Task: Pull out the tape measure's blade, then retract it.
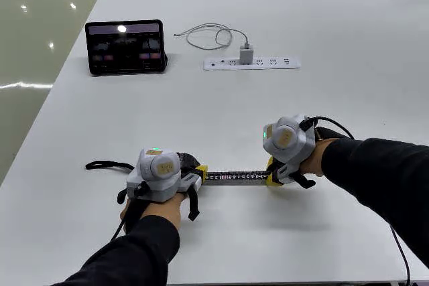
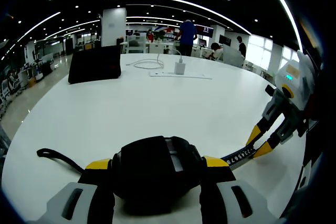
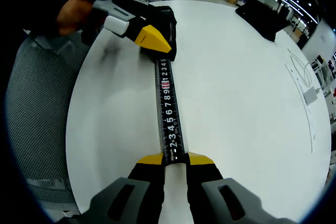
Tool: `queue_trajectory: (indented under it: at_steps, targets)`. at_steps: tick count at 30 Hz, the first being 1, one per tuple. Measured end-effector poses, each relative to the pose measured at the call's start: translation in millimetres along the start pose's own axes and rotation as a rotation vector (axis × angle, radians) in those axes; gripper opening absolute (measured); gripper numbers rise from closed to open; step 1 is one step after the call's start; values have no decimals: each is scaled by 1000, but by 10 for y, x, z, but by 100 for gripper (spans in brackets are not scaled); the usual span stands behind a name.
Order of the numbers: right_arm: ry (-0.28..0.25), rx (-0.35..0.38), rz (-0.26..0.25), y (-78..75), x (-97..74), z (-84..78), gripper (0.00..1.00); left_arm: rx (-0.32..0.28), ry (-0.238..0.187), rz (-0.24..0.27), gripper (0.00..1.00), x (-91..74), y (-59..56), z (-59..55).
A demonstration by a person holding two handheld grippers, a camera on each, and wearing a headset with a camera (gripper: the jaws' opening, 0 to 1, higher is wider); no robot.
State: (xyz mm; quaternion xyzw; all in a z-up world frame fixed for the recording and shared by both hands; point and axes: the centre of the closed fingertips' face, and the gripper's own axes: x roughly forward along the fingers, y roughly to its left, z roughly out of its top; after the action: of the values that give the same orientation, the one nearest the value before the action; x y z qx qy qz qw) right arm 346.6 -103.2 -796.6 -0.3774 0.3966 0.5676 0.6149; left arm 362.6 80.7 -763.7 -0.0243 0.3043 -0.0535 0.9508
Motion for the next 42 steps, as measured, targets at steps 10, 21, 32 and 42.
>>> queue_trajectory:
  at_steps: [10, 21, 32, 42]
  targets:
    - [-4, -4, -1, 4, 16, 33, 11, 1, 0, 1, 62, 0, -1, 1]
    - [-8, -12, 2, 3, 35, 72, 11, 0, 1, 1, 62, -1, -3, 2]
    - [-18, -8, -2, 14, 50, 125, 11, -2, 2, 0, 62, 6, -2, -1]
    - [-22, -17, 2, 22, 68, 165, 11, -9, 6, -6, 62, 9, -1, -5]
